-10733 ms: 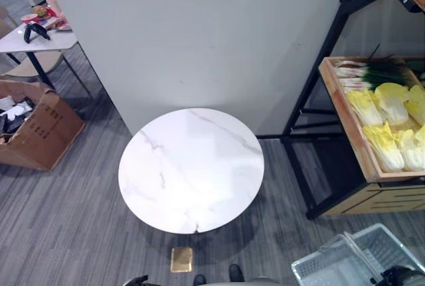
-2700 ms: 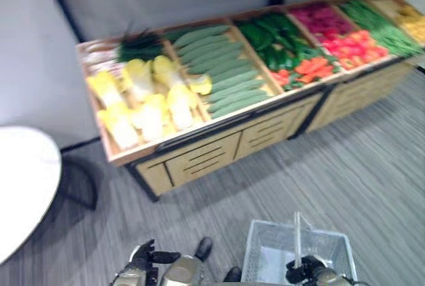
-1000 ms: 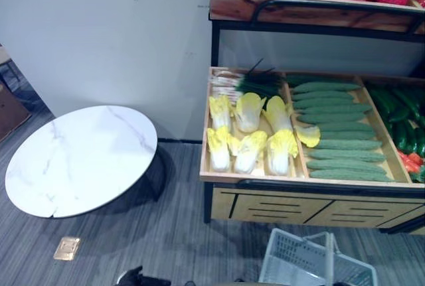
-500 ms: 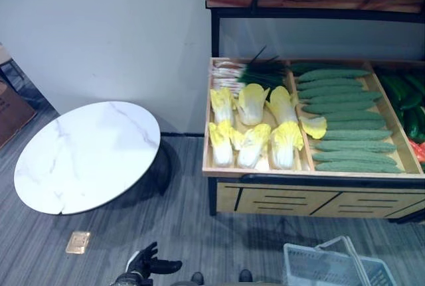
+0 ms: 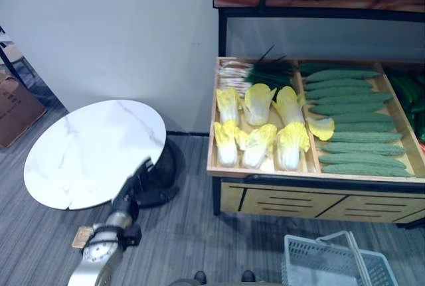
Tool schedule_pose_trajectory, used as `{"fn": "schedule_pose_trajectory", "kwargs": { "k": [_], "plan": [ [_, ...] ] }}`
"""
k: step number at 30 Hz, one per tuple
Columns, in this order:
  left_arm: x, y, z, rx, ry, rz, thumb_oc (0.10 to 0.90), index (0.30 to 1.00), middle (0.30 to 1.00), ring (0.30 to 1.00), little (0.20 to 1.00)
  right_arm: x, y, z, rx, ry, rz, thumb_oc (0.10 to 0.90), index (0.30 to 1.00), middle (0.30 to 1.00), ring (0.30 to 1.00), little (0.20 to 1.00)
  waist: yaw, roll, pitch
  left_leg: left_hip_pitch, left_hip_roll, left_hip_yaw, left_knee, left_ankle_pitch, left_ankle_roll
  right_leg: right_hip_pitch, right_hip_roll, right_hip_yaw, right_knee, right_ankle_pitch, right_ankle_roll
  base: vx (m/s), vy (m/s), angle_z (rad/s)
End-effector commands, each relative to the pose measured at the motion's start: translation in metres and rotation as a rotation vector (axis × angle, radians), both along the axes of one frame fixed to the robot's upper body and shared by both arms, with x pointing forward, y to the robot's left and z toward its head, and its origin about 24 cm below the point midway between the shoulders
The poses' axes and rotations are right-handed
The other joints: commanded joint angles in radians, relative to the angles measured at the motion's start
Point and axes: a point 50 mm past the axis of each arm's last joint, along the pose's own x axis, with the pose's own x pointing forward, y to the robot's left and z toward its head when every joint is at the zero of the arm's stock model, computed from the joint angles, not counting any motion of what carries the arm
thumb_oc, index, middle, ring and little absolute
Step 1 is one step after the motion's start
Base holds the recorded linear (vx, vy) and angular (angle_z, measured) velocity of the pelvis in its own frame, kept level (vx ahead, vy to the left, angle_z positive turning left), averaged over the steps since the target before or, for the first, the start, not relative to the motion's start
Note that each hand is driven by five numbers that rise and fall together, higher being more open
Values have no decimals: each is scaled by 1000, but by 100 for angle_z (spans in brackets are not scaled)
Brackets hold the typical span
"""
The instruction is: Get the vegetables into the basket
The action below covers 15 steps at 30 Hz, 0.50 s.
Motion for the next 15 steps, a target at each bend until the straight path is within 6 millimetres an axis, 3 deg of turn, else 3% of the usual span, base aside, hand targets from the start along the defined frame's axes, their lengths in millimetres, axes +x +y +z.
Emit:
{"fn": "schedule_pose_trajectory", "kwargs": {
  "k": [1, 4, 5, 7, 10, 15],
  "plan": [
    [11, -2, 33, -7, -184, -13, 900, 1000, 1000, 1000, 1000, 10, -21, 16, -86, 16, 37, 400, 300, 300, 300, 300, -1, -79, -37, -23, -17, 2, 4, -16, -28, 15, -34, -17, 6, 0, 47, 8, 1, -6],
    [23, -4, 41, 26, -210, -32, 900, 1000, 1000, 1000, 1000, 17, -19, 15, -80, 17, 73, 400, 300, 300, 300, 300, -8, -78, -40, -15, -16, 5, 4, -21, -28, 21, -32, -12, 6, -3, 46, 4, 0, -1],
    [38, -6, 53, 68, -260, -46, 900, 1000, 1000, 1000, 1000, 25, -18, 15, -78, 11, 100, 400, 300, 300, 300, 300, -15, -78, -44, -12, -15, 8, 4, -24, -29, 24, -32, -10, 6, -5, 46, 0, 0, 0],
    [39, -6, 54, 68, -261, -47, 900, 1000, 1000, 1000, 1000, 25, -18, 15, -78, 10, 99, 400, 300, 300, 300, 300, -14, -78, -42, -11, -15, 8, 4, -24, -29, 25, -32, -10, 6, -5, 46, 0, 0, 0],
    [81, -31, 97, 148, -420, -128, 900, 1000, 1000, 1000, 1000, 49, -14, 17, -79, -8, 160, 400, 300, 300, 300, 300, -40, -76, -50, -9, -16, 17, 4, -29, -29, 20, -33, -3, 6, -1, 49, 2, 3, 1],
    [107, -58, 124, 133, -508, -184, 900, 1000, 1000, 1000, 1000, 63, -8, 16, -72, -12, 202, 400, 300, 300, 300, 300, -55, -75, -53, -8, -16, 28, 4, -34, -28, 15, -34, 7, 6, 4, 51, 15, 8, -5]
  ]
}}
